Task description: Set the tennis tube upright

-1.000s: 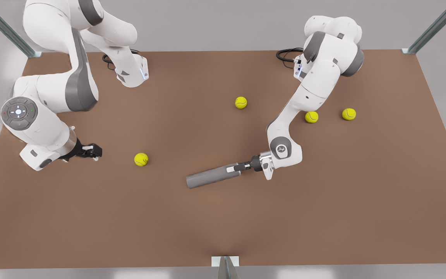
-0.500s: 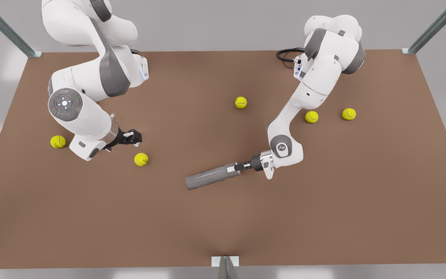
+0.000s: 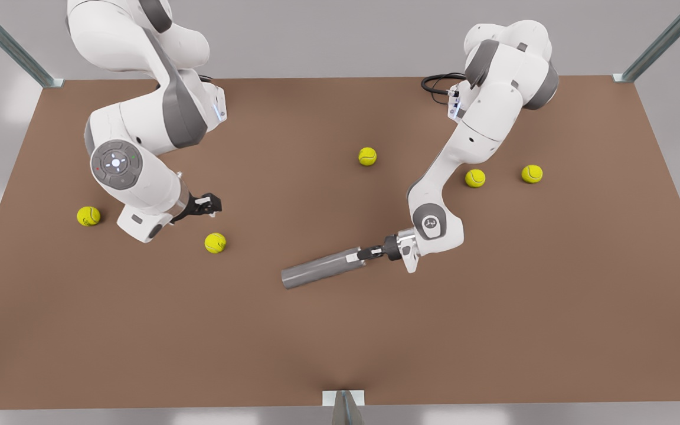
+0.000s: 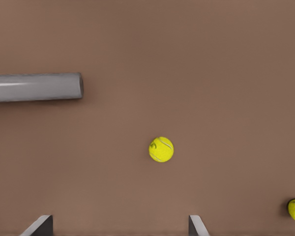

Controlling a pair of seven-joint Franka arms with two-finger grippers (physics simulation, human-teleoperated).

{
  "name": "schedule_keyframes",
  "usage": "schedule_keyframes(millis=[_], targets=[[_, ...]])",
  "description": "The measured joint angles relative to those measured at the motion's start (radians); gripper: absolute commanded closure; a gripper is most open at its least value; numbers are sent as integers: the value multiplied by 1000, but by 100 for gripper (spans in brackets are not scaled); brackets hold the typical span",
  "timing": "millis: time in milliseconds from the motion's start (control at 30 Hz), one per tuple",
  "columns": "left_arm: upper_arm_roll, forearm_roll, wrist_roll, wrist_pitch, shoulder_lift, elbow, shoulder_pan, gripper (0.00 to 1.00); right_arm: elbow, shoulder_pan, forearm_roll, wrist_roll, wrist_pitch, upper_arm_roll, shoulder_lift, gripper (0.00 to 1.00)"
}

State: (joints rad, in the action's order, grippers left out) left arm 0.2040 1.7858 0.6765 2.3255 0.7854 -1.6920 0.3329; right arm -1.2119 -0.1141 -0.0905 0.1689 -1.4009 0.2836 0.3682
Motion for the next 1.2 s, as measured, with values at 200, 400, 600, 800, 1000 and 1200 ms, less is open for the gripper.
schedule_keyframes(millis=[200,400,600,800,1000,1200], targets=[[0,-7,-4,0,-4,2,0,78,0,-10,0,-3,30,3,0,0],[0,-19,-6,-2,-12,5,-2,79,2,-8,2,-6,62,3,-1,0],[-1,-46,-11,-1,-28,3,-2,79,-9,-19,-3,-3,86,2,0,0],[-8,-126,-97,-1,-66,4,-9,79,-4,-19,-25,0,95,2,-1,0],[-27,-224,-195,-1,-117,3,-10,79,6,-15,-83,1,96,2,-11,0],[-69,-316,-263,-5,-161,-2,-11,79,5,-18,-83,3,114,2,-8,0]])
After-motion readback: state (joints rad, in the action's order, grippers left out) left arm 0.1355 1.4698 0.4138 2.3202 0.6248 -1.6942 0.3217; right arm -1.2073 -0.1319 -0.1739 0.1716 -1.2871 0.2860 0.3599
